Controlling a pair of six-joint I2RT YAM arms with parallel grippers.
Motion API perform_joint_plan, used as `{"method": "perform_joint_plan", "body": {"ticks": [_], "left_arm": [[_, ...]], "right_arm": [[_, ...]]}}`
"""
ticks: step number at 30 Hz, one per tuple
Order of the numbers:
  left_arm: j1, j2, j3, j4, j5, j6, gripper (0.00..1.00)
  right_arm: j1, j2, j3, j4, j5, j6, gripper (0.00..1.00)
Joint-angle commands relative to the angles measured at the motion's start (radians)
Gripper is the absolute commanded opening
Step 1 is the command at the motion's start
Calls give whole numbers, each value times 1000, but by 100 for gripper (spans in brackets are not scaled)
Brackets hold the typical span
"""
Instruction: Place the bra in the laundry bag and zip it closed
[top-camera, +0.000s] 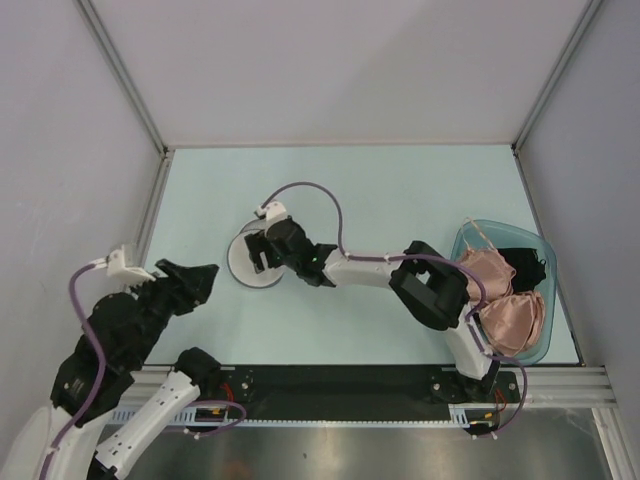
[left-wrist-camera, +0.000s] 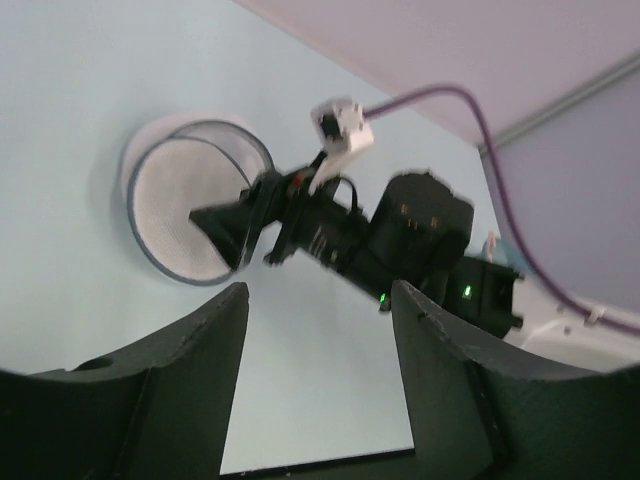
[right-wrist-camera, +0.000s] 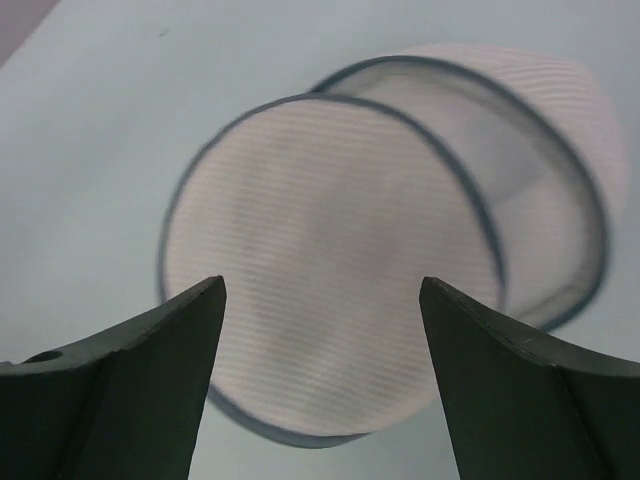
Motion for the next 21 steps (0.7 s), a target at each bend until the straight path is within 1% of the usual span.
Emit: {"method": "perform_joint_plan", "body": {"ticks": [1,2,3,5,7,8,9,11,13,14,16,19,21], "left_arm": [[8,-26,92,-111,-144,-14,64],[8,-34,108,-114,-150,-14,64],[7,-39,114,-112,-155,-14,64],[7,-48,128,-114,-160,-13,65],[8,-48,138,-120,-160,-11,65],[8,-48,147,-125,-157,-13,65],[7,-48,152,-129,-154,-14,65],[7,-46,167,-131,-143,-14,65],[7,-48,174,-132,-137,-14,65],[7,-50,178,-132,-134,-14,65],[7,-50,181,-138,-132,-14,64],[7,-48,184,-148,-129,-16,64],[7,-43,189,-154,-120,-17,64]], "right_arm": [[113,24,44,175,30,-79,84],[141,53,53,178,35,-100,86],[152,70,86,161,44,-113,86],[169,117,157,94,93,-157,86],[179,143,243,25,98,-174,86],[179,160,277,-12,113,-171,84],[178,204,365,-106,137,-156,84],[178,243,428,-187,170,-168,83],[187,275,443,-215,197,-194,81],[189,281,441,-213,216,-203,76],[193,301,441,-213,246,-214,71],[193,304,441,-216,263,-220,69],[193,303,430,-206,257,-225,65]]}}
